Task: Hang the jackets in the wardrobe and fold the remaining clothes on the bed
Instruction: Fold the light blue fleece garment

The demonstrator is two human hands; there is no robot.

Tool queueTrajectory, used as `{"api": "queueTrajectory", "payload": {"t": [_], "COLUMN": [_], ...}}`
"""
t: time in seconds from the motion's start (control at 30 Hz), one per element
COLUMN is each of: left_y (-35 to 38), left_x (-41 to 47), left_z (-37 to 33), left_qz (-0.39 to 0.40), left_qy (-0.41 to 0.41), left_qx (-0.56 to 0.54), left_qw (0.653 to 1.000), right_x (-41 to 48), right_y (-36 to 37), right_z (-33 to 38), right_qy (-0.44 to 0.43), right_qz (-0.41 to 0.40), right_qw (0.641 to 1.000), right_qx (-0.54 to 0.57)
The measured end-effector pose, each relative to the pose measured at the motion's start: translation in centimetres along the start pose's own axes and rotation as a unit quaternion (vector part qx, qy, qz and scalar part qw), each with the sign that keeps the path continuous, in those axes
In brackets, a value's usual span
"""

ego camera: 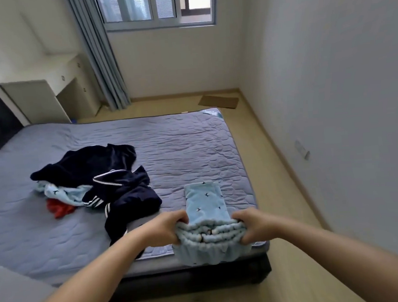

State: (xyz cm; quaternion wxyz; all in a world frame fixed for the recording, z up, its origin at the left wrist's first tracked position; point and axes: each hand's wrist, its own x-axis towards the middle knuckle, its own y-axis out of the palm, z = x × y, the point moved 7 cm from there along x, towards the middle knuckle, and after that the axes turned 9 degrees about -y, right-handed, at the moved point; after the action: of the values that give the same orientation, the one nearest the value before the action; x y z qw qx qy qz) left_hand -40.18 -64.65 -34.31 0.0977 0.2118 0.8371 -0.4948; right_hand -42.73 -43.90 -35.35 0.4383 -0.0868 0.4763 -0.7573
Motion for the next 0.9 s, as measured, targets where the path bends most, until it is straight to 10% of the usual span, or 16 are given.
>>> {"api": "queueTrajectory", "payload": {"t": [0.4, 0.67, 0.9], "left_y": [0.0, 4.4, 21.3], "left_x": [17.2, 41.6, 48.8], "left_z": [10.5, 23.9, 35.7], "left_qz": [-0.01, -0.064, -0.009], "left_qy": [-0.155, -0.238, -0.407], "left_qx": [-0.452, -0.509, -0.493], "left_qw": [0.878, 0.825, 0.769], "right_x": [14.1, 34.9, 38.4], "right_y": [-2.5, 1.7, 20.1], "right_z": [-14.7, -32.2, -44.8], "right_qy": [0.158, 0.216, 0.395], "right_qz": [-0.181, -0.28, -0.228], "right_qw": [0.886, 0.807, 0.75], "right_qx": [0.397, 0.473, 0.48]}}
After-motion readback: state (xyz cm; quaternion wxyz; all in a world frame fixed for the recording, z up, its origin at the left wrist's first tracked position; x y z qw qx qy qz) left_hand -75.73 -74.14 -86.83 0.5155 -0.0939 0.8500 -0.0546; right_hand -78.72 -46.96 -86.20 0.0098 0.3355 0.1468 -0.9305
